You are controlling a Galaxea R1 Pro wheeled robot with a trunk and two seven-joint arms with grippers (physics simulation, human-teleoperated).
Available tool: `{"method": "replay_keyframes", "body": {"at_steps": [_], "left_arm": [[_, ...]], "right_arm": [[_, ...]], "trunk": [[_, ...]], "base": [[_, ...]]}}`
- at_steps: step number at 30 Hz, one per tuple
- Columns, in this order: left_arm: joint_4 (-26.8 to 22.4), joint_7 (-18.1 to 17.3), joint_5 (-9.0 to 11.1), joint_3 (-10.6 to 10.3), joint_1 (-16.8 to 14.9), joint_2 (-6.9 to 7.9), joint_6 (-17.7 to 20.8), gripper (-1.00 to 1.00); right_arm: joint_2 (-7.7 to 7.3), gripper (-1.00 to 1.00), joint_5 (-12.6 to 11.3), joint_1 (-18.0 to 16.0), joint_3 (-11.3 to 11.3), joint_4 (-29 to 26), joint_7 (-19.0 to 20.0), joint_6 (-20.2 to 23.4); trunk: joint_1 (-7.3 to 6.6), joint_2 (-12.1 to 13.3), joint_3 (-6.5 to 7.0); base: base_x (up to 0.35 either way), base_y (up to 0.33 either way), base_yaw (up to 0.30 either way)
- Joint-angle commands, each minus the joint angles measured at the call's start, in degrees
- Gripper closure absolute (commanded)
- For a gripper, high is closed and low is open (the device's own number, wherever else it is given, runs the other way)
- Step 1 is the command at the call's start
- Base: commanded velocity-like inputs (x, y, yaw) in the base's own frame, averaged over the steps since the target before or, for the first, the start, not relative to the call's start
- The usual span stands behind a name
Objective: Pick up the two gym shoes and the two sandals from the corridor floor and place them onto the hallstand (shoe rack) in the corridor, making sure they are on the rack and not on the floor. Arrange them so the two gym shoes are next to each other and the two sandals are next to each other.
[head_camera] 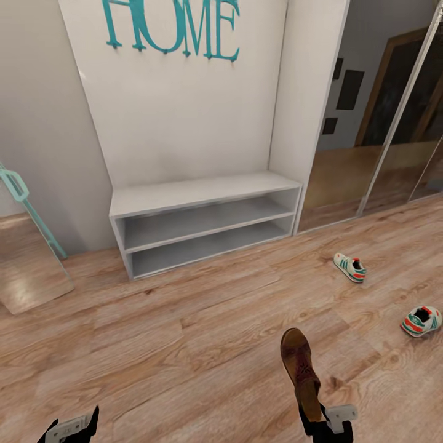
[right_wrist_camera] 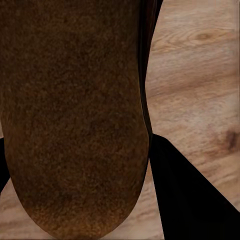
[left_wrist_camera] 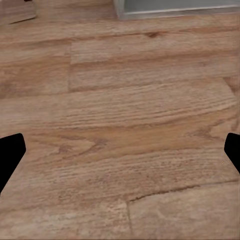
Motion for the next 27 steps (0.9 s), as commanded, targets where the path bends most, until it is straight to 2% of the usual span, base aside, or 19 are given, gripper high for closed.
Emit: {"method": "replay_keyframes", "body": {"at_steps": [1, 6, 27], "left_arm": [[0.04, -0.54, 0.4, 0.14, -0.04, -0.01, -0.08, -1.0], [0.04, -0.54, 0.4, 0.15, -0.02, -0.06, -0.07, -1.0], [0.04, -0.54, 0.39, 0.16, -0.04, -0.07, -0.06, -1.0]], "right_arm": [[0.01, 1.0, -0.26, -0.02, -0.01, 0.04, 0.28, -0.11], [0.0, 1.0, -0.25, -0.02, -0.01, 0.04, 0.28, -0.11], [0.11, 1.0, -0.24, -0.02, -0.01, 0.01, 0.22, -0.11]], "trunk": [[-0.04, 0.0, 0.18], [-0.75, 1.23, 1.24], [-0.75, 1.23, 1.78]], "base": [[0.0, 0.0, 0.005], [0.0, 0.0, 0.079], [0.0, 0.0, 0.24]]}}
